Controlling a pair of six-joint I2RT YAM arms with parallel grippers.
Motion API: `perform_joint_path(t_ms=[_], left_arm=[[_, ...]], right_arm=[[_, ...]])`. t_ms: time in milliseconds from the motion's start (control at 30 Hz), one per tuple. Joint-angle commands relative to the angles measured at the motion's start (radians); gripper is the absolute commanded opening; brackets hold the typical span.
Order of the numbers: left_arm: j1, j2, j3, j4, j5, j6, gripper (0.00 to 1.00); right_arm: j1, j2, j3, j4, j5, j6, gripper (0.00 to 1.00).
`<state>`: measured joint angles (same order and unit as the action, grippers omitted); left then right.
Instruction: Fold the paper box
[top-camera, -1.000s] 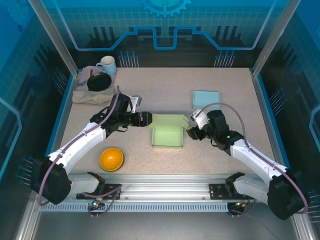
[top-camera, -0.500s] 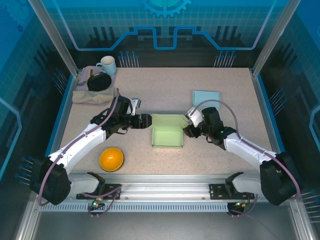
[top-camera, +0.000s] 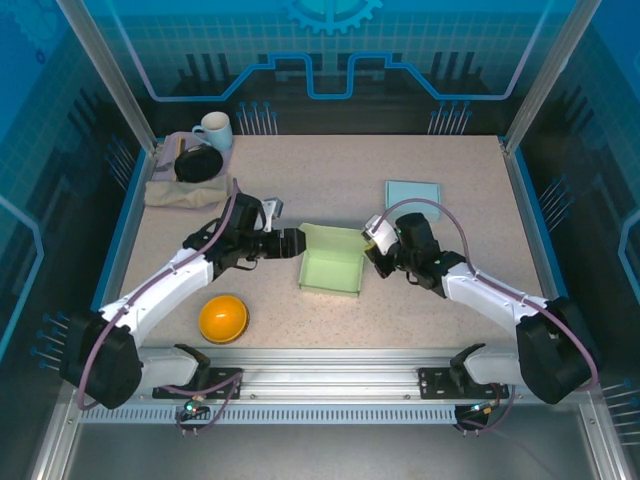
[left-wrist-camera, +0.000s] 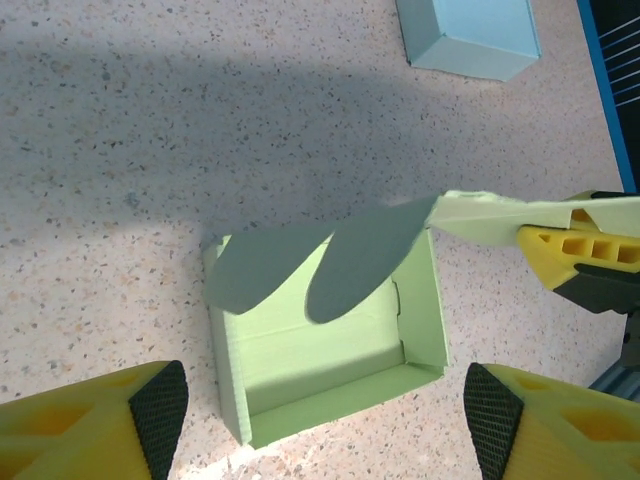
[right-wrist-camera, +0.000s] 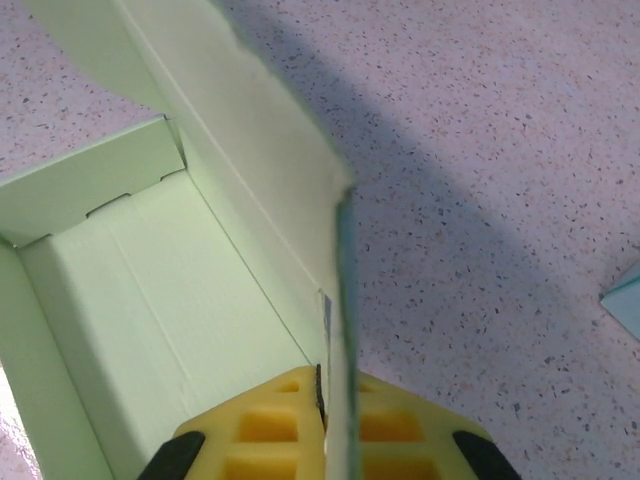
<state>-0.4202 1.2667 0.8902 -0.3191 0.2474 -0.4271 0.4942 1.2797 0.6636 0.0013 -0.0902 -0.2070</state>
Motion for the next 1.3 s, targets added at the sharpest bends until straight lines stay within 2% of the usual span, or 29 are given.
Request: perform_joint_path(t_ms=[0, 267, 600, 900, 1267], left_arm=[[-0.005, 0.027, -0.003, 0.066, 0.034, -0.042, 0.78], [-0.004, 0.092, 0.021, 0.093, 0.031, -0.001, 0.78], [-0.016, 0.124, -0.005, 0.188, 0.102, -0.116, 0.78], [-0.051, 0.171, -0.005, 0.256, 0.090, -0.187, 0.78], [-0.089, 0.153, -0.052, 0.255, 0.028, -0.181, 0.77]], right_arm=[[0.027, 0.003, 0.019, 0.024, -0.022, -0.069, 0.01], [0.040, 0.018, 0.062, -0.046, 0.000, -0.159, 0.00], [0.075, 0.075, 0.103, -0.043, 0.096, -0.105, 0.01], [0.149, 0.136, 0.140, 0.020, 0.311, 0.162, 0.01], [0.252, 0.098, 0.137, 0.076, 0.515, 0.394, 0.02]])
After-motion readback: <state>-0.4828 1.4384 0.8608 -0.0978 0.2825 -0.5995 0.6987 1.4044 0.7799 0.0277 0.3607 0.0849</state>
